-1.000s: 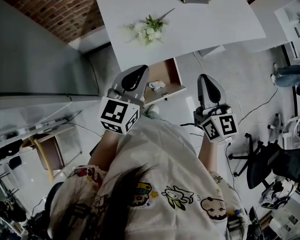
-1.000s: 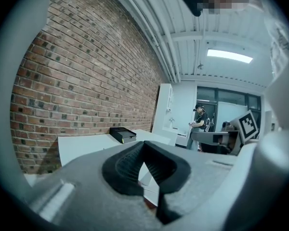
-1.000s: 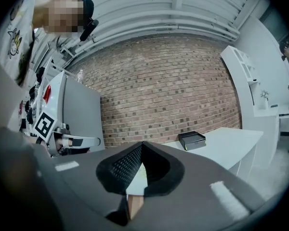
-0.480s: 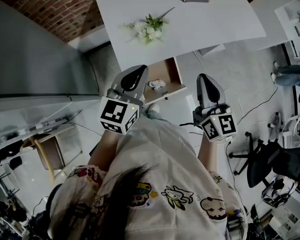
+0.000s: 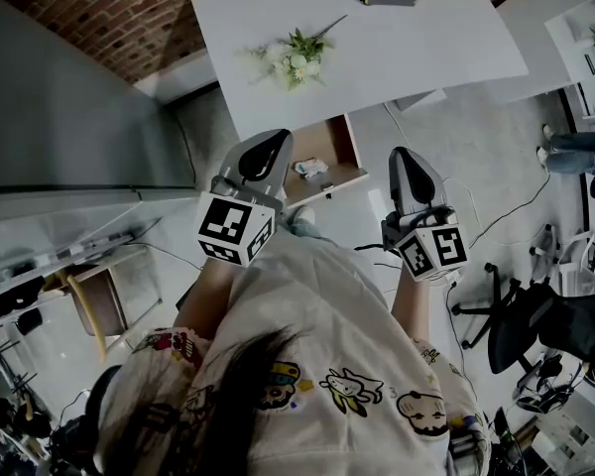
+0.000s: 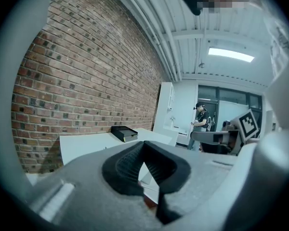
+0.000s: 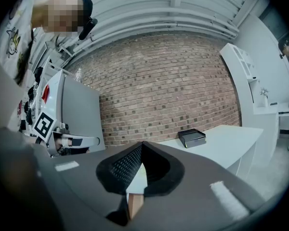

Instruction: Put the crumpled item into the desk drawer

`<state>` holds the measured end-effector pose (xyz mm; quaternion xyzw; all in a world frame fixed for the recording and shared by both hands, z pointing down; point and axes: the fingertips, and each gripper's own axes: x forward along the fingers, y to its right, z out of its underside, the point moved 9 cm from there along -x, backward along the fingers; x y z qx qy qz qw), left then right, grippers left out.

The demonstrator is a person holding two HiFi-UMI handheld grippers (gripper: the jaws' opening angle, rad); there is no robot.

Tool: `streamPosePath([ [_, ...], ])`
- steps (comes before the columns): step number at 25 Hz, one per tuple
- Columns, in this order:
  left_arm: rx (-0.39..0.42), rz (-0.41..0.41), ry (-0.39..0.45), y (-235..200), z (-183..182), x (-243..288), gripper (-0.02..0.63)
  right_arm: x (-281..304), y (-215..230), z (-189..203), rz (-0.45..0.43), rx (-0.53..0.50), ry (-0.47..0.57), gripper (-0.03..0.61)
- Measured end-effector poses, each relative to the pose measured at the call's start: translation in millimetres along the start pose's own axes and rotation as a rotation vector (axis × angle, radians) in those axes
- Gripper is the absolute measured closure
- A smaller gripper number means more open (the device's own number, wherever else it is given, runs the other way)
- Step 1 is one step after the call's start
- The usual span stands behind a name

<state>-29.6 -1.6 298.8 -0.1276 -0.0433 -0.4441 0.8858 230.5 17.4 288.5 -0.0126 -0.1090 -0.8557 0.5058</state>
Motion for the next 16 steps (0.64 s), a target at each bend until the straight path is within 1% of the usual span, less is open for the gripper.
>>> streamPosePath([
  [16, -0.002, 0.0, -0.011, -0.6, -0.7, 2.1, 0.612, 0.7, 2.0, 0.5, -0.003, 0.008, -0.005, 0.569],
])
